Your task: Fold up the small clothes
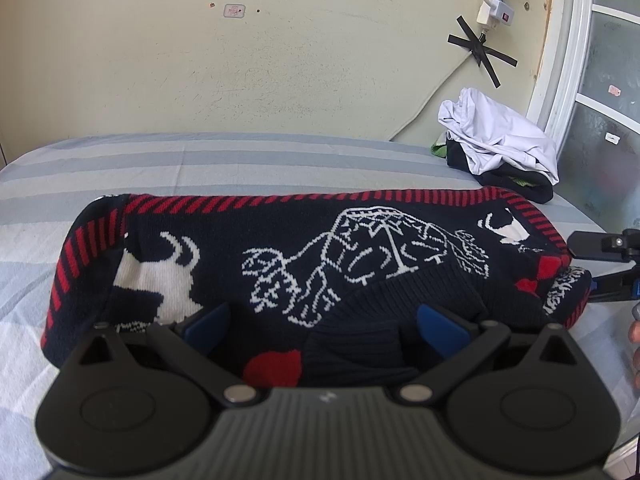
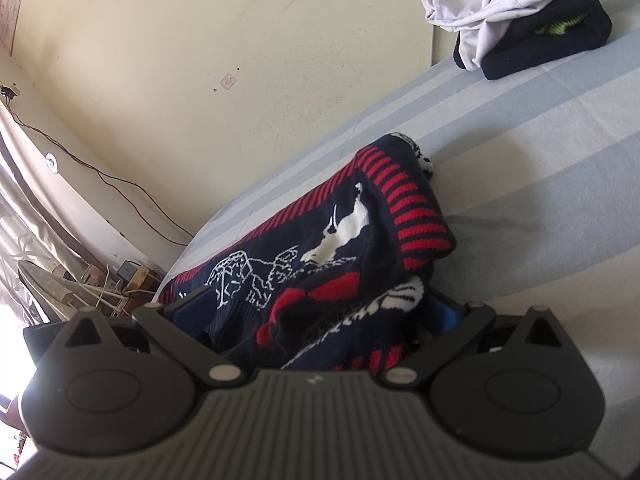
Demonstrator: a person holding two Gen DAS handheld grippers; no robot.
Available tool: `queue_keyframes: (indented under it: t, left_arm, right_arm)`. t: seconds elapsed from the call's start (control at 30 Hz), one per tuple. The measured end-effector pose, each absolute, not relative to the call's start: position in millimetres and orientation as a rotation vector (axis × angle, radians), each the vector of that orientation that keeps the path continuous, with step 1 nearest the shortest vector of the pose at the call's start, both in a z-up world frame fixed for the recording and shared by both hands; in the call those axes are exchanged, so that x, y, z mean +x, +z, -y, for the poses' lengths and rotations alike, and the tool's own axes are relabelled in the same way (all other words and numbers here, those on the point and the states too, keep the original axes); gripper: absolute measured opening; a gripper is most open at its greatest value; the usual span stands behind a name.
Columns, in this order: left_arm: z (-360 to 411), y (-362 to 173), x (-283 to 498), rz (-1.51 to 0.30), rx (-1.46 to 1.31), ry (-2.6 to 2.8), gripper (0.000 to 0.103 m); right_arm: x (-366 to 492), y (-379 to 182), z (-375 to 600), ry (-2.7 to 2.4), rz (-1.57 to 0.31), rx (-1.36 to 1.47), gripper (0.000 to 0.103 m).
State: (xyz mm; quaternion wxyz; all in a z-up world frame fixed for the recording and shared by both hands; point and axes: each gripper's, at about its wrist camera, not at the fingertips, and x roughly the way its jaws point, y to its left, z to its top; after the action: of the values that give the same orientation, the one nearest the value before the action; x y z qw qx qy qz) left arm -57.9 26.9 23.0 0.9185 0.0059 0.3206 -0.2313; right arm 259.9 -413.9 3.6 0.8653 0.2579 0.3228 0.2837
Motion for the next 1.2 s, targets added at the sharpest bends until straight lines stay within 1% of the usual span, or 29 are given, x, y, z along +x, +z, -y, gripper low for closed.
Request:
queue_keyframes:
  t: [0.03, 0.07, 0.1, 0.13, 0.17, 0.2, 0.27, 0.4, 0.53, 0.8, 0.93, 1.03, 1.07, 1.1, 1.13, 1.17, 1.2]
  left_arm:
    - [-26, 23, -58, -0.659, 0.012, -0.476, 0.103]
    - [-27, 23, -58, -0.659, 0.012, -0.475, 0.103]
    - [-27, 22, -58, -0.659, 0.012, -0.476, 0.103]
    - [-27, 22, -58, -0.659, 0.012, -0.476, 0.103]
    - [-27, 22, -58, -0.659, 0.011, -0.477, 0.103]
    - [-27, 23, -58, -0.659, 0.008, -0.477, 0.103]
    - [-28, 22, -58, -0.658, 0.0, -0.479, 0.103]
    - [-30, 23, -58, -0.651, -0.031, -0.484, 0.102]
    - [-49, 28, -61, -0.614, -0.141, -0.515, 0.093]
    - [-130, 54, -100, -0.437, -0.318, -0.429, 0.094]
    - [-165, 65, -114, -0.389, -0.351, -0.33, 0.094]
    - [-178, 69, -118, -0.369, -0.382, -0.3, 0.096]
    - [-179, 69, -118, -0.37, -0.39, -0.296, 0.096]
    - [-179, 68, -117, -0.375, -0.394, -0.293, 0.096]
    - [-178, 68, -114, -0.383, -0.396, -0.291, 0.097]
    - [-176, 67, -111, -0.391, -0.397, -0.293, 0.097]
    - [-179, 64, -113, -0.396, -0.4, -0.3, 0.097]
  right_arm:
    - [259, 4, 413, 0.584, -0.672, 0.54, 0.101]
    - [260, 4, 412, 0.568, -0.671, 0.537, 0.091]
    - [260, 4, 410, 0.545, -0.673, 0.525, 0.073]
    - [262, 4, 409, 0.521, -0.683, 0.51, 0.06]
    - [264, 2, 407, 0.509, -0.709, 0.506, 0.039]
    - [267, 0, 408, 0.502, -0.725, 0.517, 0.028]
    - [269, 2, 409, 0.511, -0.727, 0.531, 0.024]
    - [264, 25, 400, 0.567, -0.657, 0.468, 0.022]
    - [264, 48, 376, 0.629, -0.603, 0.374, 0.022]
    - [272, 88, 302, 0.814, -0.534, 0.151, 0.021]
    - [278, 86, 244, 0.934, -0.56, 0.059, 0.021]
    - [279, 60, 190, 1.016, -0.64, -0.051, 0.021]
    - [278, 46, 174, 1.036, -0.675, -0.095, 0.023]
    - [277, 31, 159, 1.055, -0.71, -0.15, 0.027]
    - [275, 16, 146, 1.079, -0.753, -0.21, 0.029]
    - [270, 9, 143, 1.103, -0.739, -0.233, 0.036]
    - [263, 10, 144, 1.13, -0.704, -0.255, 0.055]
